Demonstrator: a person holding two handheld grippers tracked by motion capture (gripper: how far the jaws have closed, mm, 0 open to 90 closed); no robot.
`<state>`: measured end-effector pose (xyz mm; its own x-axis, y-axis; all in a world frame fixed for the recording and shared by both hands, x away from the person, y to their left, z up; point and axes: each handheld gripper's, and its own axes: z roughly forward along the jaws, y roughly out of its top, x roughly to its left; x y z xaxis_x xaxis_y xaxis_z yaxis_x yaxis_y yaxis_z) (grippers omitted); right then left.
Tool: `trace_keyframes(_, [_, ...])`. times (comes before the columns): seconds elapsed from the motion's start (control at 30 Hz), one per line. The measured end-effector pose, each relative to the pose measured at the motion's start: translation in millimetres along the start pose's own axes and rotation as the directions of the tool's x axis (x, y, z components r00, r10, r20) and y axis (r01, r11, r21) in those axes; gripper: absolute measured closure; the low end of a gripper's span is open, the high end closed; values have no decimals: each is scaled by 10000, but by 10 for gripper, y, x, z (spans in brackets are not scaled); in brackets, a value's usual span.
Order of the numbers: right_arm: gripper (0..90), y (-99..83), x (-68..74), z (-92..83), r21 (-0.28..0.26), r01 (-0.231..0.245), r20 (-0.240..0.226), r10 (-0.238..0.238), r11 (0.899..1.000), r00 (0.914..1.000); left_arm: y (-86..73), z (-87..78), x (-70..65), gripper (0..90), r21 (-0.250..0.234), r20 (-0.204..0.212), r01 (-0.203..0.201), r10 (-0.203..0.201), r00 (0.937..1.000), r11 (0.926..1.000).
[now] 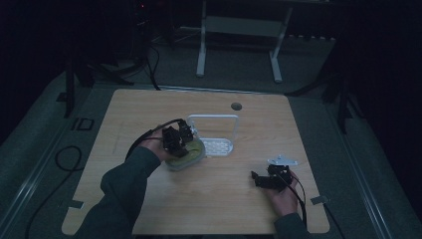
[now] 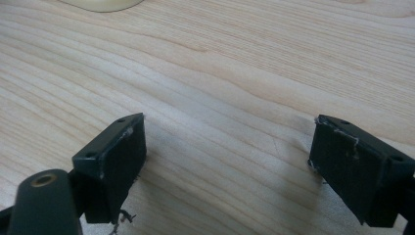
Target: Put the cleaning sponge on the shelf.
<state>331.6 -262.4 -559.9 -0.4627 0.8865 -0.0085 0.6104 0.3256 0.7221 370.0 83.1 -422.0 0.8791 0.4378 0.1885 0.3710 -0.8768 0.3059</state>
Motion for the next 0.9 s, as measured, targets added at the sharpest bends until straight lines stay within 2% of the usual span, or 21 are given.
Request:
trace_keyframes(0.13, [133, 0, 0, 0, -2, 0, 0, 0, 10000, 10000, 27, 0, 2, 714, -52, -86, -86, 85, 9999, 9999])
trace_keyframes(0.27, [133, 0, 0, 0, -4, 3, -1, -3, 10000, 10000, 51, 4, 6, 714, -133, 17, -152, 153, 9999, 9998])
trace_keyframes(0.73, [133, 0, 0, 0, -4, 6, 1, -6, 10000, 10000, 157, -2, -2, 714, -303, -172, -716, 711, 9973, 9970])
trace_keyframes(0.8, [133, 0, 0, 0, -5, 6, 1, -6, 10000, 10000, 179, -4, -6, 714, -295, -196, -911, 905, 9957, 9954])
trace_keyframes(0.9, [133, 0, -1, 0, -5, 9, 0, -9, 10000, 10000, 204, -2, -10, 714, -343, -127, -918, 914, 9957, 9952])
